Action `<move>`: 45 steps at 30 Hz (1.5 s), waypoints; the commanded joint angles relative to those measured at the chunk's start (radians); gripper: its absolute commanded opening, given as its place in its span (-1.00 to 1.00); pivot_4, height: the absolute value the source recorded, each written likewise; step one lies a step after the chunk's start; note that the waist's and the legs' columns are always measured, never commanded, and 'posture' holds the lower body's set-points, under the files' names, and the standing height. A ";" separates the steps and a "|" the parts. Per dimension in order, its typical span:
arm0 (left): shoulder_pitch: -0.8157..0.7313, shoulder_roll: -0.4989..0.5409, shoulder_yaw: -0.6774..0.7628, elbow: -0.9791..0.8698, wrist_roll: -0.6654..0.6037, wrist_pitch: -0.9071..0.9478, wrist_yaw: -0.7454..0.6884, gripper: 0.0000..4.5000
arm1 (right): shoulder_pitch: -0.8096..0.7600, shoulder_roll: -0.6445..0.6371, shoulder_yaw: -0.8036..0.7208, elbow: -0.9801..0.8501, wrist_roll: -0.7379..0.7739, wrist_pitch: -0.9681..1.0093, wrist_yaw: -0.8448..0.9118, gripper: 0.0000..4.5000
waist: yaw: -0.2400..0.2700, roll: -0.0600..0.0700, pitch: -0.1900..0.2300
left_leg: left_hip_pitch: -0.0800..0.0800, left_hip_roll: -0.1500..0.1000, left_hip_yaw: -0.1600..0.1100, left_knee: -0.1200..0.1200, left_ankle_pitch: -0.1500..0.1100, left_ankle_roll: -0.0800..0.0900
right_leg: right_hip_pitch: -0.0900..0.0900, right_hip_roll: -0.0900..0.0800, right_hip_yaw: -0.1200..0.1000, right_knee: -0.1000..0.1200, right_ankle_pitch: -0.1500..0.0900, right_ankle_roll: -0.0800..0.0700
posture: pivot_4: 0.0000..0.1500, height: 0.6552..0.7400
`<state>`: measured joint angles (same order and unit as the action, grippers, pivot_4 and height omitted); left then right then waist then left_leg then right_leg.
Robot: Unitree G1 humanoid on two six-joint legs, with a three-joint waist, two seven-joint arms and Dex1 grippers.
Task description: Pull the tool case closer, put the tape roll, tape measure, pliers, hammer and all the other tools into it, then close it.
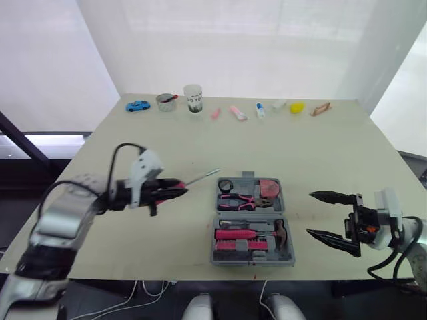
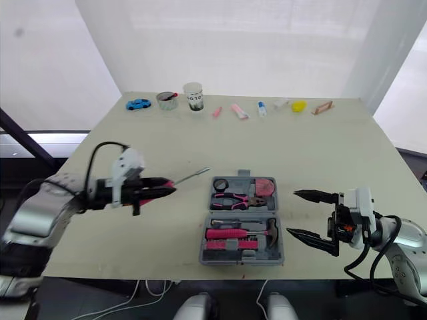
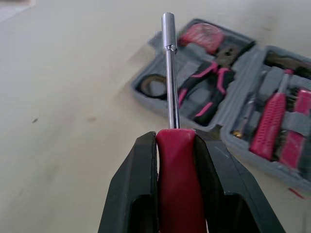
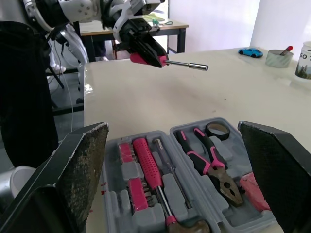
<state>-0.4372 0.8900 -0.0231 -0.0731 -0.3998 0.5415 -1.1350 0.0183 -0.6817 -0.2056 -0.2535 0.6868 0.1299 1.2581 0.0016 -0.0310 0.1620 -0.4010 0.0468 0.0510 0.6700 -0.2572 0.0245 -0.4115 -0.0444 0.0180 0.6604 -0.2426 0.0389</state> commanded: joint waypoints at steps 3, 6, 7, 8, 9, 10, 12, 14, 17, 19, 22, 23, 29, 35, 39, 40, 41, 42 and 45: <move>-0.168 -0.072 -0.153 0.001 0.044 -0.006 -0.091 -0.74 | 0.023 -0.020 -0.056 0.012 0.001 -0.024 0.016 1.00 | 0.010 0.000 0.000 | 0.000 0.000 0.000 0.000 0.000 0.000 | 0.000 0.000 0.001 -0.001 0.002 0.004 | 1.00 1.00; -0.222 -0.109 -0.245 0.004 0.084 -0.016 -0.139 -0.74 | 0.029 -0.025 -0.067 0.036 -0.005 -0.029 0.021 1.00 | 0.006 0.000 0.000 | -0.001 0.000 -0.001 0.000 0.000 0.000 | 0.000 0.002 0.001 -0.001 0.002 0.004 | 1.00 1.00; -0.238 -0.124 -0.279 0.004 0.100 -0.020 -0.152 -0.74 | 0.024 -0.029 -0.068 0.053 -0.011 -0.034 0.028 1.00 | 0.004 0.000 0.000 | 0.000 0.000 -0.001 0.000 0.000 0.000 | 0.000 0.003 0.002 0.000 0.002 0.004 | 1.00 1.00; -0.250 -0.143 -0.310 -0.006 0.104 -0.005 -0.162 -0.74 | 0.021 -0.035 -0.069 0.069 -0.017 -0.039 0.037 1.00 | 0.004 0.000 0.000 | 0.000 0.001 -0.001 0.000 0.000 0.000 | 0.000 0.004 0.002 0.000 0.002 0.004 | 1.00 1.00; -0.257 -0.159 -0.335 -0.018 0.107 0.000 -0.170 -0.74 | 0.017 -0.040 -0.070 0.083 -0.021 -0.042 0.044 1.00 | 0.007 0.001 0.001 | 0.000 0.001 -0.001 0.000 0.000 0.000 | 0.000 0.004 0.002 0.000 0.002 0.004 | 1.00 1.00; -0.261 -0.172 -0.356 -0.031 0.109 0.012 -0.177 -0.74 | 0.015 -0.044 -0.071 0.094 -0.023 -0.046 0.051 1.00 | 0.011 0.001 0.001 | 0.000 0.001 -0.002 0.000 0.000 0.000 | 0.000 0.004 0.001 0.000 0.002 0.004 | 1.00 1.00; -0.268 -0.191 -0.393 -0.054 0.124 0.067 -0.163 -0.74 | 0.013 -0.051 -0.072 0.110 -0.028 -0.051 0.064 1.00 | 0.013 0.001 0.001 | -0.001 0.000 -0.001 0.001 0.000 0.000 | 0.000 0.004 0.002 0.000 0.002 0.004 | 1.00 1.00; -0.265 -0.203 -0.417 -0.076 0.137 0.096 -0.149 -0.74 | 0.012 -0.054 -0.073 0.120 -0.032 -0.055 0.073 1.00 | 0.011 0.001 0.001 | -0.001 0.000 -0.001 0.001 0.000 0.000 | 0.000 0.004 0.003 0.000 0.002 0.005 | 1.00 1.00; -0.261 -0.229 -0.463 -0.126 0.146 0.177 -0.120 -0.74 | 0.019 -0.058 -0.076 0.133 -0.039 -0.062 0.085 1.00 | 0.008 0.001 0.001 | -0.001 0.001 -0.002 0.001 0.000 0.000 | 0.000 0.005 0.004 0.000 0.002 0.004 | 1.00 1.00; -0.261 -0.240 -0.511 -0.152 0.174 0.249 -0.089 -0.74 | 0.023 -0.058 -0.075 0.139 -0.042 -0.068 0.088 1.00 | 0.010 0.001 0.001 | -0.001 0.001 -0.003 0.001 0.000 0.000 | 0.000 0.005 0.004 0.000 0.002 0.004 | 1.00 1.00; -0.249 -0.255 -0.559 -0.191 0.186 0.316 -0.058 -0.74 | 0.025 -0.055 -0.076 0.148 -0.045 -0.075 0.091 1.00 | 0.010 0.001 0.001 | 0.000 0.001 -0.003 0.001 0.000 0.000 | 0.000 0.005 0.004 0.000 0.002 0.005 | 1.00 1.00; -0.247 -0.255 -0.574 -0.202 0.191 0.326 -0.053 -0.74 | 0.027 -0.053 -0.076 0.149 -0.047 -0.078 0.092 1.00 | 0.009 0.001 0.001 | 0.000 0.001 -0.003 0.001 0.000 0.000 | 0.000 0.005 0.004 0.000 0.002 0.005 | 1.00 1.00; -0.207 -0.287 -0.628 -0.266 0.201 0.385 0.012 -0.74 | 0.058 -0.052 -0.066 0.163 -0.048 -0.072 0.108 1.00 | 0.010 0.001 0.001 | 0.000 0.001 -0.003 0.001 0.000 0.000 | 0.000 0.005 0.005 0.000 0.002 0.004 | 1.00 1.00; -0.219 -0.293 -0.687 -0.279 0.223 0.426 0.042 -0.74 | 0.042 -0.061 -0.067 0.196 -0.060 -0.082 0.132 1.00 | 0.009 0.002 0.001 | 0.000 0.001 -0.003 0.001 0.000 0.000 | 0.000 0.005 0.005 0.001 0.002 0.004 | 1.00 1.00; -0.225 -0.325 -0.727 -0.263 0.248 0.473 0.096 -0.74 | 0.051 -0.069 -0.067 0.205 -0.063 -0.080 0.155 1.00 | 0.011 0.002 0.001 | 0.000 0.001 -0.003 0.001 0.000 0.000 | 0.000 0.005 0.005 0.001 0.002 0.004 | 1.00 1.00; -0.225 -0.328 -0.732 -0.261 0.251 0.476 0.103 -0.74 | 0.053 -0.070 -0.068 0.206 -0.064 -0.082 0.157 1.00 | 0.011 0.002 0.001 | 0.000 0.001 -0.003 0.001 0.000 0.000 | 0.000 0.005 0.005 0.001 0.002 0.004 | 1.00 1.00; -0.225 -0.331 -0.735 -0.261 0.247 0.483 0.102 -0.74 | 0.056 -0.070 -0.069 0.205 -0.064 -0.082 0.157 1.00 | 0.011 0.002 0.001 | 0.000 0.001 -0.003 0.001 0.000 0.000 | 0.000 0.005 0.005 0.001 0.002 0.004 | 1.00 1.00; -0.226 -0.332 -0.737 -0.261 0.243 0.492 0.102 -0.74 | 0.057 -0.070 -0.071 0.204 -0.064 -0.082 0.158 1.00 | 0.011 0.002 0.001 | 0.000 0.001 -0.003 0.001 0.000 0.000 | 0.000 0.005 0.005 0.001 0.002 0.004 | 1.00 1.00; -0.234 -0.340 -0.743 -0.248 0.246 0.493 0.109 -0.74 | 0.060 -0.071 -0.074 0.205 -0.066 -0.083 0.159 1.00 | 0.011 0.002 0.001 | 0.001 0.001 -0.003 0.001 0.000 0.000 | 0.000 0.005 0.005 0.001 0.002 0.004 | 1.00 1.00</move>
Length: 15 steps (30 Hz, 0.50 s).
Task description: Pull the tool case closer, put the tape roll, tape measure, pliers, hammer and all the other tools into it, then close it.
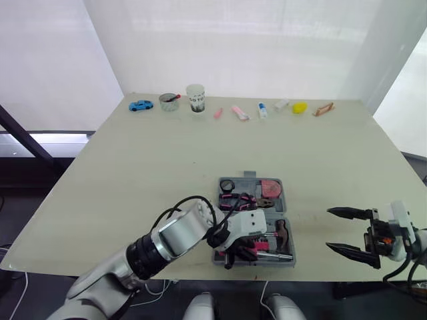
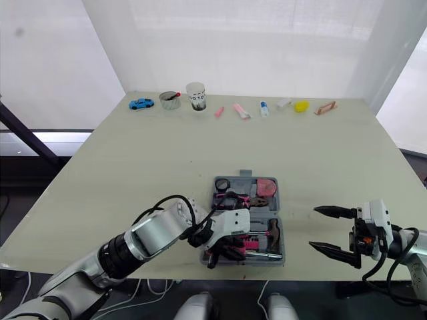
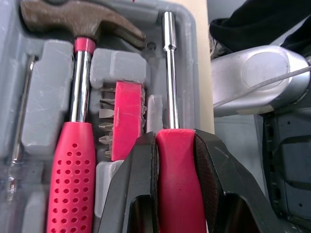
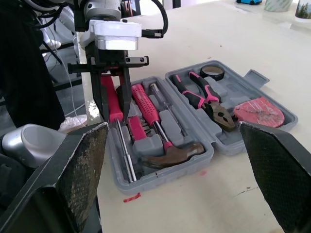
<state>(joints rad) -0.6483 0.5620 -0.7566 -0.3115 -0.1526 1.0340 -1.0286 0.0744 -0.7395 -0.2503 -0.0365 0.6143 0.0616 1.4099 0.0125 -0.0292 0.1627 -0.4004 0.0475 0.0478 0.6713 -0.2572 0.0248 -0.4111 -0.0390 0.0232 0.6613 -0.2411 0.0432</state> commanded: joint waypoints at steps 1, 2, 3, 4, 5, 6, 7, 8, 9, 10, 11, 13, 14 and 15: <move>-0.025 -0.015 -0.013 -0.001 0.003 -0.001 0.007 -0.74 | 0.004 -0.013 -0.031 -0.011 0.007 -0.015 0.007 1.00 | 0.000 0.000 0.000 | 0.000 0.000 0.000 0.000 0.000 0.000 | 0.000 0.000 0.000 0.000 0.000 0.000 | 1.00 1.00; -0.026 -0.018 -0.016 0.004 0.005 0.000 0.009 -0.74 | 0.005 -0.013 -0.032 -0.012 0.007 -0.016 0.006 1.00 | 0.000 0.000 0.000 | 0.000 0.000 0.000 0.000 0.000 0.000 | 0.000 0.000 0.000 0.000 0.000 0.000 | 1.00 1.00; -0.028 -0.020 -0.020 0.007 0.003 0.005 0.008 -0.74 | 0.006 -0.012 -0.033 -0.012 0.008 -0.016 0.004 1.00 | 0.000 0.000 0.000 | 0.000 0.000 0.000 0.000 0.000 0.000 | 0.000 0.000 0.000 0.000 0.000 0.000 | 1.00 1.00; -0.030 -0.021 -0.024 0.008 0.002 0.010 0.008 -0.74 | 0.007 -0.011 -0.035 -0.013 0.008 -0.017 0.003 1.00 | 0.000 0.000 0.000 | 0.000 0.000 0.000 0.000 0.000 0.000 | 0.000 0.000 0.000 0.000 0.000 0.000 | 1.00 1.00; -0.030 -0.024 -0.027 0.009 0.001 0.008 0.007 -0.74 | 0.009 -0.011 -0.035 -0.014 0.008 -0.017 0.002 1.00 | 0.000 0.000 0.000 | 0.000 0.000 0.000 0.000 0.000 0.000 | 0.000 0.000 0.000 0.000 0.000 0.000 | 1.00 1.00; -0.030 -0.032 -0.027 0.013 -0.002 0.011 0.009 -0.74 | 0.011 -0.010 -0.036 -0.016 0.008 -0.018 0.001 1.00 | 0.000 0.000 0.000 | 0.000 0.000 0.000 0.000 0.000 0.000 | 0.000 0.000 0.000 0.000 0.000 0.000 | 1.00 1.00; -0.030 -0.038 -0.026 0.015 -0.003 0.012 0.011 -0.74 | 0.014 -0.010 -0.036 -0.017 0.007 -0.019 0.001 1.00 | 0.001 0.000 0.000 | 0.000 0.000 0.000 0.000 0.000 0.000 | 0.000 0.000 0.001 0.000 0.000 0.000 | 1.00 1.00; -0.031 -0.040 -0.028 0.018 -0.004 0.013 0.011 -0.74 | 0.016 -0.010 -0.037 -0.019 0.008 -0.019 0.000 1.00 | 0.002 0.000 0.000 | 0.000 0.000 0.000 0.000 0.000 0.000 | 0.000 0.000 0.001 0.000 0.000 0.000 | 1.00 1.00; -0.032 -0.042 -0.030 0.020 -0.005 0.013 0.010 -0.74 | 0.018 -0.009 -0.038 -0.020 0.008 -0.019 -0.001 1.00 | 0.002 0.000 0.000 | 0.000 0.000 0.000 0.000 0.000 0.000 | 0.000 0.000 0.001 0.000 0.000 0.000 | 1.00 1.00; -0.033 -0.043 -0.031 0.024 -0.005 0.014 0.009 -0.74 | 0.021 -0.010 -0.039 -0.022 0.008 -0.020 -0.001 1.00 | 0.002 0.000 0.000 | 0.000 0.000 0.000 0.000 0.000 0.000 | 0.000 0.000 0.001 0.000 0.000 0.000 | 1.00 1.00; -0.035 -0.039 -0.037 0.023 -0.007 0.009 -0.001 -0.74 | 0.025 -0.009 -0.041 -0.024 0.008 -0.021 -0.002 1.00 | 0.002 0.000 0.000 | 0.000 0.000 0.000 0.000 0.000 0.000 | 0.000 0.000 0.001 0.000 0.000 0.000 | 1.00 1.00; -0.031 -0.043 -0.029 0.024 -0.006 0.014 0.010 -0.27 | 0.031 -0.009 -0.043 -0.027 0.008 -0.023 -0.004 1.00 | 0.002 0.000 0.000 | 0.000 -0.001 0.000 0.000 0.000 0.000 | 0.000 0.000 0.001 0.000 0.000 0.000 | 1.00 1.00; -0.031 -0.040 -0.030 0.023 -0.004 0.010 0.009 -0.13 | 0.033 -0.009 -0.044 -0.028 0.008 -0.023 -0.005 1.00 | 0.002 0.001 0.000 | 0.000 -0.001 0.000 0.000 0.000 0.000 | 0.000 0.000 0.001 0.000 0.000 0.000 | 1.00 1.00; -0.030 -0.039 -0.028 0.021 -0.007 0.013 0.009 0.08 | 0.035 -0.010 -0.044 -0.029 0.009 -0.024 -0.006 1.00 | 0.002 0.001 -0.001 | 0.000 -0.001 0.000 0.000 0.000 0.000 | 0.000 0.000 0.001 0.000 0.000 0.000 | 1.00 1.00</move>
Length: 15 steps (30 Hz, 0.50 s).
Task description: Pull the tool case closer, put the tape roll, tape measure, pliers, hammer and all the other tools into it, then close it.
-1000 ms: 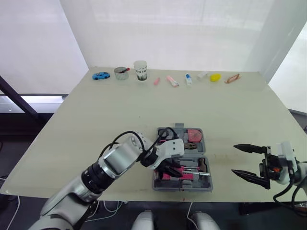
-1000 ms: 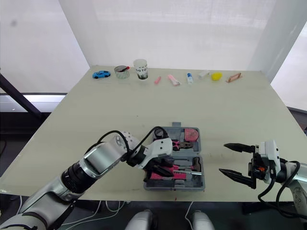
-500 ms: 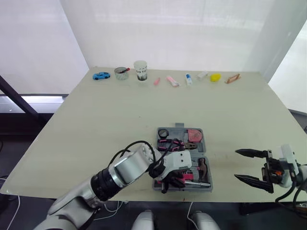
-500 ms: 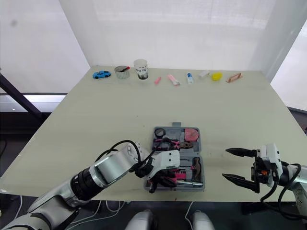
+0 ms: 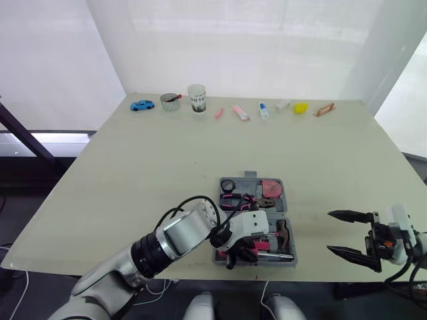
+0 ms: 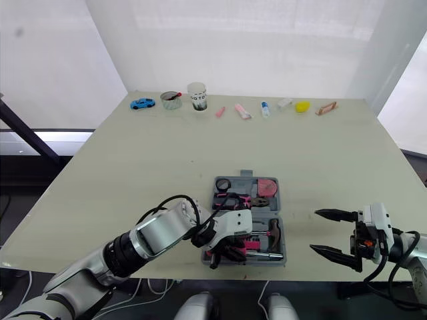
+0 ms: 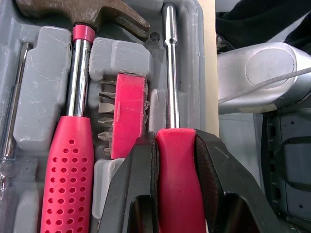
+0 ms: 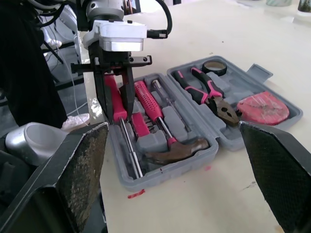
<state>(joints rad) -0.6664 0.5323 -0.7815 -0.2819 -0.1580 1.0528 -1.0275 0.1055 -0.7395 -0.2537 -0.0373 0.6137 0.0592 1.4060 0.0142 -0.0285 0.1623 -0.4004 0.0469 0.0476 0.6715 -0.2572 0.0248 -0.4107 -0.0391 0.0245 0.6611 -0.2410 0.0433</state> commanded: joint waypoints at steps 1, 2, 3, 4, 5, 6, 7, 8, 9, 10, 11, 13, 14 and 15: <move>-0.010 -0.009 0.002 -0.011 -0.004 -0.003 0.011 0.28 | 0.005 -0.010 -0.041 -0.029 0.010 -0.022 -0.003 1.00 | 0.000 0.000 0.000 | 0.000 0.000 0.000 0.000 0.000 0.000 | 0.000 0.000 0.000 0.000 0.000 0.000 | 1.00 1.00; -0.007 -0.011 0.009 -0.014 -0.008 0.002 0.017 0.52 | 0.006 -0.009 -0.041 -0.029 0.010 -0.022 -0.003 1.00 | 0.000 0.000 0.000 | 0.000 0.000 0.000 0.000 0.000 0.000 | 0.000 0.000 0.000 0.000 0.000 0.000 | 1.00 1.00; -0.008 -0.011 0.015 -0.017 -0.012 0.005 0.019 0.76 | 0.007 -0.009 -0.041 -0.029 0.010 -0.023 -0.004 1.00 | 0.000 0.000 0.000 | 0.000 0.000 0.000 0.001 0.000 0.000 | 0.000 0.000 0.000 0.000 0.000 0.000 | 1.00 1.00; -0.010 -0.009 0.020 -0.021 -0.018 0.008 0.019 0.97 | 0.008 -0.009 -0.041 -0.029 0.009 -0.024 -0.004 1.00 | 0.000 0.000 0.000 | 0.000 0.000 0.000 0.001 0.000 0.000 | 0.000 0.000 0.001 0.000 0.000 0.000 | 1.00 1.00; -0.013 -0.005 0.029 -0.024 -0.028 0.011 0.016 0.97 | 0.007 -0.008 -0.040 -0.027 0.008 -0.026 -0.004 1.00 | 0.000 0.000 0.000 | 0.000 0.000 0.000 0.001 0.000 0.000 | 0.000 0.000 0.001 0.000 0.000 0.000 | 1.00 1.00; -0.015 -0.002 0.035 -0.028 -0.037 0.013 0.013 0.97 | 0.008 -0.008 -0.039 -0.027 0.008 -0.027 -0.004 1.00 | -0.001 0.000 0.000 | 0.000 0.000 0.000 0.001 0.000 0.000 | 0.001 0.000 0.001 0.001 0.000 0.000 | 1.00 1.00; -0.017 0.002 0.041 -0.031 -0.041 0.008 0.011 0.97 | 0.008 -0.008 -0.038 -0.026 0.008 -0.028 -0.004 1.00 | -0.001 0.000 0.000 | 0.001 0.000 0.000 0.001 0.000 0.000 | 0.001 0.000 0.001 0.001 0.000 0.000 | 1.00 1.00; -0.021 0.005 0.054 -0.034 -0.051 0.007 0.005 0.97 | 0.007 -0.008 -0.037 -0.024 0.007 -0.030 -0.003 1.00 | -0.002 0.000 0.000 | 0.001 0.000 0.000 0.001 0.000 0.000 | 0.001 0.000 0.001 0.001 0.000 0.000 | 1.00 1.00; -0.024 0.009 0.073 -0.036 -0.061 -0.006 -0.001 0.97 | 0.005 -0.008 -0.036 -0.022 0.007 -0.031 -0.003 1.00 | -0.003 0.000 0.000 | 0.001 0.000 0.000 0.001 0.000 0.000 | 0.001 0.000 0.001 0.001 0.000 0.000 | 1.00 1.00; -0.026 0.011 0.087 -0.037 -0.067 -0.015 -0.005 0.97 | 0.003 -0.008 -0.036 -0.020 0.006 -0.033 -0.002 1.00 | -0.003 0.000 0.000 | 0.001 0.000 0.000 0.001 0.000 0.000 | 0.000 0.001 0.001 0.001 0.000 0.000 | 1.00 1.00; -0.026 0.014 0.103 -0.040 -0.076 -0.026 -0.011 0.97 | 0.003 -0.009 -0.035 -0.019 0.007 -0.034 -0.002 1.00 | -0.003 0.000 0.000 | 0.000 0.000 0.000 0.001 0.000 0.000 | 0.000 0.001 0.001 0.001 0.000 0.000 | 1.00 1.00; -0.029 0.019 0.138 -0.045 -0.102 -0.020 -0.026 0.97 | 0.004 -0.009 -0.035 -0.019 0.007 -0.036 -0.002 1.00 | -0.003 0.000 0.000 | 0.000 0.000 0.000 0.001 0.000 0.000 | 0.000 0.001 0.001 0.001 0.000 0.000 | 1.00 1.00; -0.030 0.023 0.156 -0.046 -0.112 -0.026 -0.030 0.97 | 0.005 -0.009 -0.036 -0.019 0.007 -0.037 -0.002 1.00 | -0.002 0.000 0.000 | 0.000 0.000 0.000 0.001 0.000 0.000 | 0.000 0.001 0.001 0.001 0.000 0.000 | 1.00 1.00; -0.021 0.027 0.183 -0.046 -0.119 -0.066 -0.035 0.97 | 0.007 -0.009 -0.037 -0.019 0.008 -0.037 -0.003 1.00 | -0.002 0.000 0.000 | 0.000 0.000 0.000 0.001 0.000 0.000 | 0.000 0.001 0.001 0.001 0.000 0.000 | 1.00 1.00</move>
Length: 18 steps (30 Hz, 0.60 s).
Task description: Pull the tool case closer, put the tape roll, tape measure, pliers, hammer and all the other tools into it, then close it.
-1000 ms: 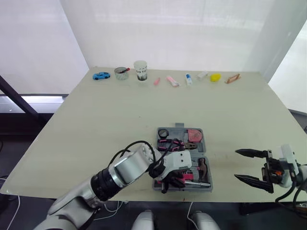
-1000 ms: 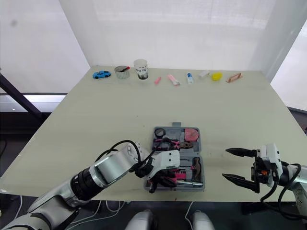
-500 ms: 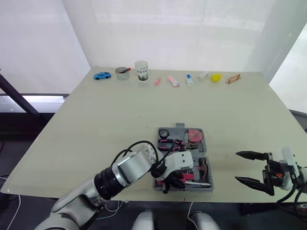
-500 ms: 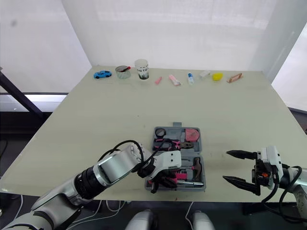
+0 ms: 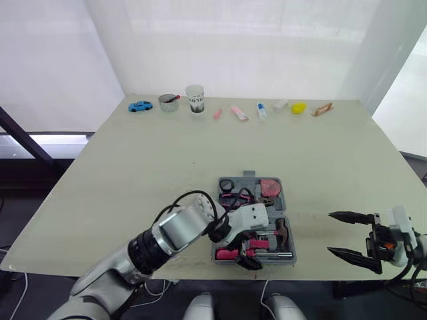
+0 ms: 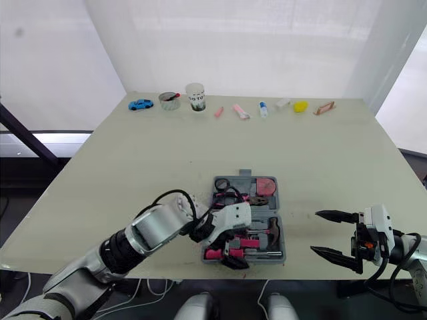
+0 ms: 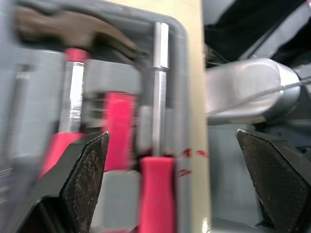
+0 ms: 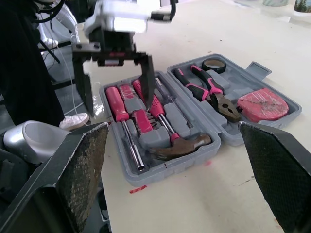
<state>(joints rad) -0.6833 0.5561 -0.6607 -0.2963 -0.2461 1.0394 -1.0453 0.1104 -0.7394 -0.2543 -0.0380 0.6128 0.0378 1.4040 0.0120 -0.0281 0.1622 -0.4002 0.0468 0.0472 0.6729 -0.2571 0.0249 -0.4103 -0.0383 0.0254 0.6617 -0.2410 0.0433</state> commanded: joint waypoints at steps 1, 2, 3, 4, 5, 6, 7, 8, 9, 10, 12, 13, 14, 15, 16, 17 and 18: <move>0.022 -0.008 0.121 -0.013 -0.044 -0.119 -0.005 0.97 | 0.001 -0.006 -0.036 -0.018 0.009 -0.017 -0.004 1.00 | 0.000 0.000 0.000 | 0.000 0.000 0.000 0.000 0.000 0.000 | 0.000 0.000 0.000 0.000 0.000 0.000 | 1.00 1.00; 0.041 -0.017 0.162 0.001 -0.054 -0.167 0.004 0.97 | 0.001 -0.003 -0.036 -0.018 0.009 -0.018 -0.006 1.00 | -0.001 0.000 0.000 | 0.000 0.000 0.000 0.000 0.000 0.000 | 0.000 0.000 0.000 0.000 0.000 0.000 | 1.00 1.00; 0.067 -0.011 0.187 0.009 -0.061 -0.237 -0.014 0.87 | 0.000 0.001 -0.034 -0.020 0.010 -0.018 -0.010 1.00 | -0.001 0.000 0.000 | 0.000 0.000 0.000 0.000 0.000 0.000 | 0.000 0.000 0.001 0.000 0.000 0.000 | 1.00 1.00; 0.090 -0.009 0.204 0.013 -0.072 -0.282 -0.034 0.76 | 0.001 0.003 -0.033 -0.022 0.010 -0.019 -0.012 1.00 | -0.001 0.000 0.000 | 0.000 0.000 0.000 0.000 0.000 0.000 | 0.000 0.000 0.000 0.000 0.000 0.000 | 1.00 1.00; 0.112 -0.012 0.219 0.019 -0.086 -0.319 -0.052 0.62 | 0.000 0.004 -0.030 -0.023 0.009 -0.020 -0.014 1.00 | -0.002 0.001 0.000 | 0.000 0.000 0.000 0.000 0.000 0.000 | 0.000 0.000 0.001 0.000 0.000 0.000 | 1.00 1.00; 0.130 -0.011 0.231 0.027 -0.097 -0.345 -0.068 0.44 | 0.000 0.006 -0.028 -0.023 0.009 -0.021 -0.016 1.00 | -0.001 0.001 0.000 | 0.001 0.000 0.000 0.000 0.000 0.000 | 0.000 0.000 0.001 0.000 0.000 0.000 | 1.00 1.00; 0.144 -0.006 0.235 0.038 -0.096 -0.370 -0.080 0.19 | -0.001 0.007 -0.025 -0.022 0.007 -0.022 -0.017 1.00 | -0.001 0.001 0.000 | 0.001 0.000 0.000 -0.001 0.000 0.000 | 0.000 0.000 0.001 0.000 0.000 0.000 | 1.00 1.00; 0.153 -0.002 0.236 0.046 -0.092 -0.390 -0.090 -0.05 | -0.002 0.008 -0.024 -0.021 0.007 -0.023 -0.018 1.00 | 0.000 0.001 0.000 | 0.001 0.000 0.000 0.000 0.000 0.000 | 0.000 0.000 0.000 0.000 0.000 0.000 | 1.00 1.00; 0.161 0.003 0.231 0.057 -0.076 -0.427 -0.102 -0.27 | -0.003 0.008 -0.023 -0.020 0.006 -0.024 -0.019 1.00 | 0.000 0.001 0.000 | 0.000 0.000 0.001 0.000 0.000 0.000 | 0.000 0.000 0.000 0.000 0.000 0.000 | 1.00 1.00; 0.170 0.005 0.221 0.085 -0.050 -0.476 -0.104 -0.52 | -0.005 0.008 -0.022 -0.018 0.005 -0.025 -0.019 1.00 | 0.001 0.001 0.000 | 0.000 0.000 0.001 0.000 0.000 0.000 | 0.000 0.000 0.000 0.000 0.000 0.000 | 1.00 1.00; 0.188 0.013 0.188 0.162 0.016 -0.603 -0.122 -0.98 | -0.010 0.009 -0.021 -0.014 0.004 -0.026 -0.019 1.00 | 0.002 0.001 0.000 | 0.000 0.000 0.001 0.000 0.000 0.000 | 0.000 0.000 0.000 0.000 0.000 0.000 | 1.00 1.00; 0.199 0.015 0.171 0.199 0.047 -0.675 -0.133 -0.98 | -0.012 0.010 -0.021 -0.013 0.003 -0.027 -0.019 1.00 | 0.002 0.001 0.000 | 0.000 0.000 0.002 0.000 0.000 0.000 | 0.000 0.000 0.000 0.000 0.000 0.000 | 1.00 1.00; 0.210 0.009 0.167 0.219 0.054 -0.712 -0.144 -0.98 | -0.011 0.010 -0.022 -0.013 0.002 -0.028 -0.020 1.00 | 0.002 0.001 0.000 | 0.000 0.000 0.002 0.000 0.000 0.000 | 0.000 0.000 0.000 0.000 0.000 0.000 | 1.00 1.00; 0.219 0.000 0.171 0.227 0.045 -0.719 -0.152 -0.98 | -0.010 0.011 -0.023 -0.014 0.002 -0.028 -0.020 1.00 | 0.001 0.001 0.000 | 0.000 0.000 0.002 0.000 0.000 0.000 | 0.000 0.000 0.000 -0.001 0.000 0.000 | 1.00 1.00; 0.226 -0.009 0.176 0.229 0.035 -0.721 -0.159 -0.98 | -0.009 0.012 -0.024 -0.015 0.002 -0.029 -0.021 1.00 | 0.001 0.001 0.000 | 0.000 0.000 0.002 0.000 0.000 0.000 | 0.000 0.000 0.000 0.000 0.000 0.000 | 1.00 1.00; 0.234 -0.016 0.180 0.231 0.028 -0.725 -0.166 -0.98 | -0.008 0.012 -0.025 -0.015 0.002 -0.029 -0.021 1.00 | 0.001 0.001 0.000 | 0.000 0.000 0.002 0.000 0.000 0.000 | 0.000 0.000 0.000 0.000 0.000 0.000 | 1.00 1.00; 0.243 -0.019 0.180 0.233 0.028 -0.732 -0.173 -0.98 | -0.007 0.012 -0.026 -0.017 0.002 -0.029 -0.022 1.00 | 0.001 0.001 0.000 | 0.000 0.000 0.002 0.000 0.000 0.000 | 0.000 0.000 0.000 -0.001 0.000 0.000 | 1.00 1.00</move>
<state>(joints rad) -0.4388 0.5414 -0.4861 -0.0466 -0.2000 0.3332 -1.2033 0.1026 -0.7272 -0.2537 -0.0366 0.6056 0.0228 1.3847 0.0134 -0.0272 0.1619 -0.4004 0.0470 0.0494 0.6725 -0.2571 0.0250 -0.4104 -0.0383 0.0257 0.6612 -0.2409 0.0432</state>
